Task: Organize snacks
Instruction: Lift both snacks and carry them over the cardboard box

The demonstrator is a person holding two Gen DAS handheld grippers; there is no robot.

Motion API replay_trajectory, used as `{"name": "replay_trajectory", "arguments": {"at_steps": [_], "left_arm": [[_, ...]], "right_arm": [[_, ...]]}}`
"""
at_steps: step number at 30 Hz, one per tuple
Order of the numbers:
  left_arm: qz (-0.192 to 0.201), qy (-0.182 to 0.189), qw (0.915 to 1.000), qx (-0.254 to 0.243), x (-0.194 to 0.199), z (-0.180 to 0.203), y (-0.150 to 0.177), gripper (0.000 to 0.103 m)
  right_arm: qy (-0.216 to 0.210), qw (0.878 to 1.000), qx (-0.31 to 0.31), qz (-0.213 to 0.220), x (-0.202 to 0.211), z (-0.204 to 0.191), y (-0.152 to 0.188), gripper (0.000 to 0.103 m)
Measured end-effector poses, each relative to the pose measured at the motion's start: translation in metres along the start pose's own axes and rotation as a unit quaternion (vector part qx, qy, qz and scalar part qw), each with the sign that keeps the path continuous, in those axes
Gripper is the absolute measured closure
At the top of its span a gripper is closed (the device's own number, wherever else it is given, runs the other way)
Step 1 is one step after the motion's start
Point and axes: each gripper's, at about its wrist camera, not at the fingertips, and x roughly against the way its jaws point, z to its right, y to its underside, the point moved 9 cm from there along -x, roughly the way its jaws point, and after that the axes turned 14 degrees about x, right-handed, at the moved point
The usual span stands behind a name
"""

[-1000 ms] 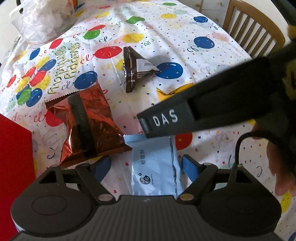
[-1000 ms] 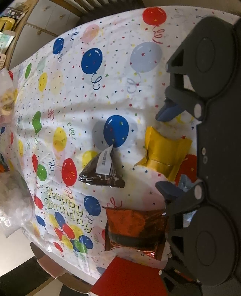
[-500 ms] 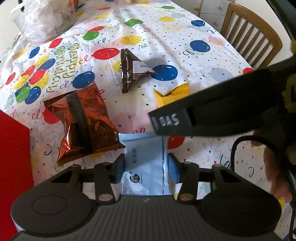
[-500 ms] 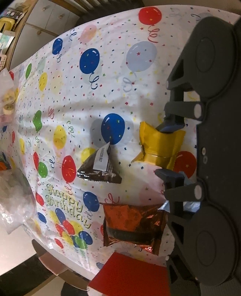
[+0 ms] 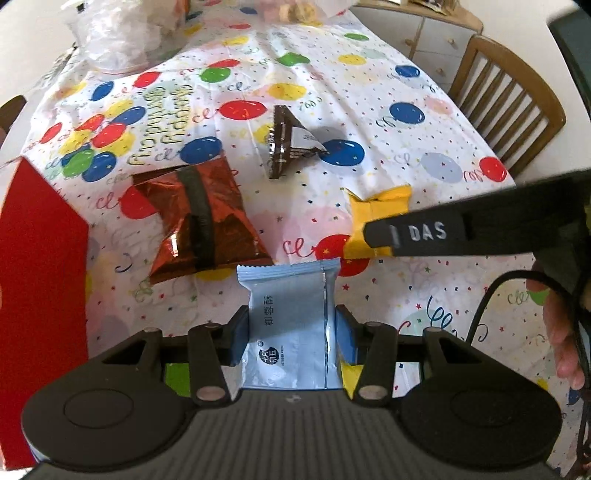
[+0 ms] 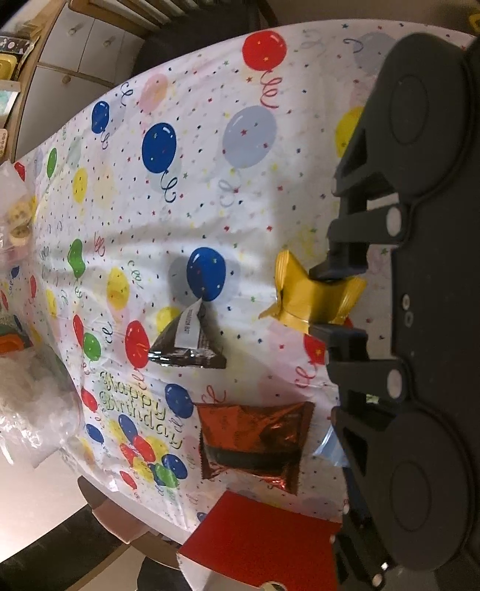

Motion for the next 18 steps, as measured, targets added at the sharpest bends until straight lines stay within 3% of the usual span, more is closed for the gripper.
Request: {"name": "replay_trajectory", "arguments": {"at_steps": [9,18], "left_arm": [[0.024,0.009,0.9990,0.037,0.036,-0.020,0.004,0.056],[0.050,-0.002,0.9968,0.063,0.082,-0.052,0.005,0.056]], "right_arm": [[-0.022,0.999,-0.003,0.034,0.033,-0.002,0.008,0.080],[-0.037,0.997,0.031,0.054,0.074,-0.031,0.013,0.080]]}}
